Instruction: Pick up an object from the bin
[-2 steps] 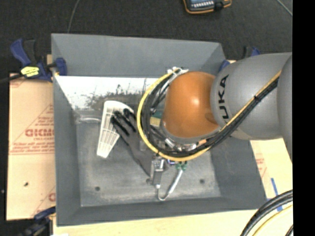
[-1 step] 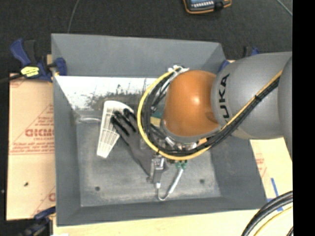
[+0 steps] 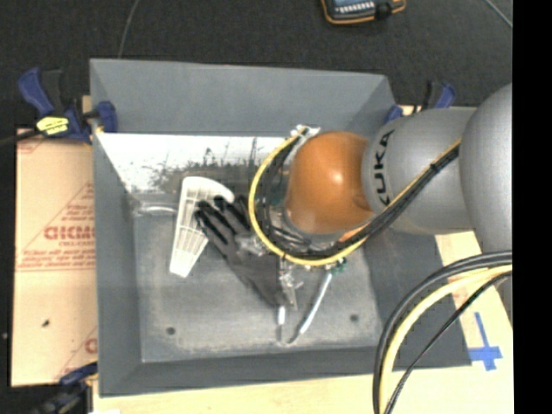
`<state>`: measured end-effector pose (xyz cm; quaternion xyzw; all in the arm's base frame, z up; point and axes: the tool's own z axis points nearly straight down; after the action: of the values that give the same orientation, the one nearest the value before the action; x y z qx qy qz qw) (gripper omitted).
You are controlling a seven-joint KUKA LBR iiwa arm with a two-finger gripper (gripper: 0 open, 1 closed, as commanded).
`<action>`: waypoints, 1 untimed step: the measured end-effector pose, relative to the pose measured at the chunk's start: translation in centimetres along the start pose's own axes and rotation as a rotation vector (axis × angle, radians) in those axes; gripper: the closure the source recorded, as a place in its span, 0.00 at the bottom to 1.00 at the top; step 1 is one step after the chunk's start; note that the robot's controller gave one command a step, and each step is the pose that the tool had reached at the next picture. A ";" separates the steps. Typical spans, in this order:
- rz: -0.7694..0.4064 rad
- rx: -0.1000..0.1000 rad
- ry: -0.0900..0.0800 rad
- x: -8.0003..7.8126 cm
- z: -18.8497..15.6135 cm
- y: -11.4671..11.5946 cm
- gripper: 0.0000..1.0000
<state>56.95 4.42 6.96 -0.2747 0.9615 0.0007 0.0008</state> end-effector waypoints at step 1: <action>0.659 -0.001 -0.003 1.4 -0.1 0.4 0.00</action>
Offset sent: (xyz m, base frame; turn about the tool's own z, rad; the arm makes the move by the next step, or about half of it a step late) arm -0.0629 0.0053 0.0004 -0.2565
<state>55.56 4.02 7.07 0.0510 0.9987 0.0017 0.0017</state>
